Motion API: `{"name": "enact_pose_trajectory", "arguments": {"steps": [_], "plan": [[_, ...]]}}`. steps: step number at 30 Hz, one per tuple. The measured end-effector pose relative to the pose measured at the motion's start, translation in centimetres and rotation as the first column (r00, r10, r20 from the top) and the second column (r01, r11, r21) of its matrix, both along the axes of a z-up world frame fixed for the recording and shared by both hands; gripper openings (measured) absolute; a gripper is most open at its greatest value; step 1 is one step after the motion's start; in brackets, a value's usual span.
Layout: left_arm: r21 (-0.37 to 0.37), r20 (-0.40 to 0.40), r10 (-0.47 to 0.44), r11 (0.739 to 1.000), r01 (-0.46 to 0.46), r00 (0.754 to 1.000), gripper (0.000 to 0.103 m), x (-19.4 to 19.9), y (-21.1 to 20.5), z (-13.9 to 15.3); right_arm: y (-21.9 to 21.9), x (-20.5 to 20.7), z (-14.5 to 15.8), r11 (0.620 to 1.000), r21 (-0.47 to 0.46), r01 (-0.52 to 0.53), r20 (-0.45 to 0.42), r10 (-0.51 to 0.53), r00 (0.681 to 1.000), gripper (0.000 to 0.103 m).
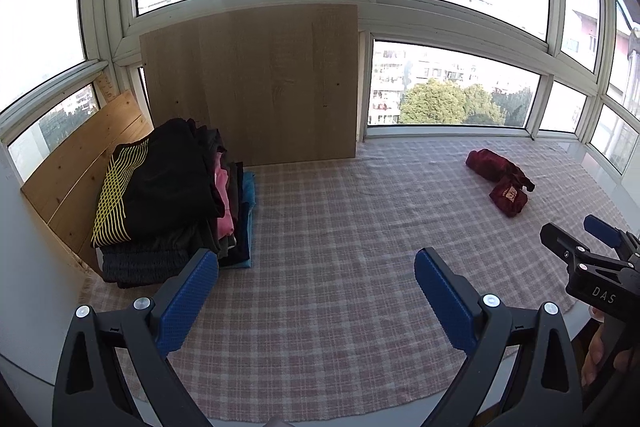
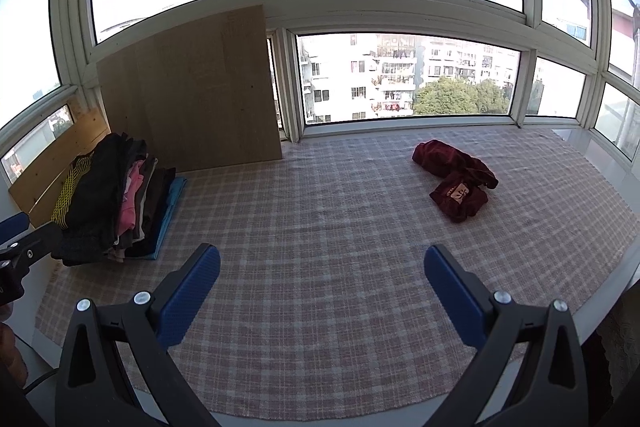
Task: Fold clothes
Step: 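Move both tools toward the crumpled dark red shirt on the plaid cloth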
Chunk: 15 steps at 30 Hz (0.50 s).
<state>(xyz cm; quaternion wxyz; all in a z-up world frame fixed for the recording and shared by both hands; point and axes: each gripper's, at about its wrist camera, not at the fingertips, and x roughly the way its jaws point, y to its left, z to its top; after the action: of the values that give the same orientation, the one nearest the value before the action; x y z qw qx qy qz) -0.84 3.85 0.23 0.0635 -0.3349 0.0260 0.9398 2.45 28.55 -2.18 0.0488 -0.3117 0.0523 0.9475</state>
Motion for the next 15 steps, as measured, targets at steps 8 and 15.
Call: {"name": "enact_pose_trajectory", "arguments": {"steps": [8,15], "plan": [[0.029,0.026,-0.099,0.995,0.099,0.995,0.099,-1.5,3.5,-0.1,2.9,1.4,0.0,0.995,0.007,0.101,0.014,-0.101,0.995,0.103],[0.018,0.061,-0.196,0.981,0.195,0.979,0.099,-2.4,9.3,-1.1,7.2,2.7,-0.2,0.985,-0.007,0.17,0.008,-0.17,0.985,0.103]]}}
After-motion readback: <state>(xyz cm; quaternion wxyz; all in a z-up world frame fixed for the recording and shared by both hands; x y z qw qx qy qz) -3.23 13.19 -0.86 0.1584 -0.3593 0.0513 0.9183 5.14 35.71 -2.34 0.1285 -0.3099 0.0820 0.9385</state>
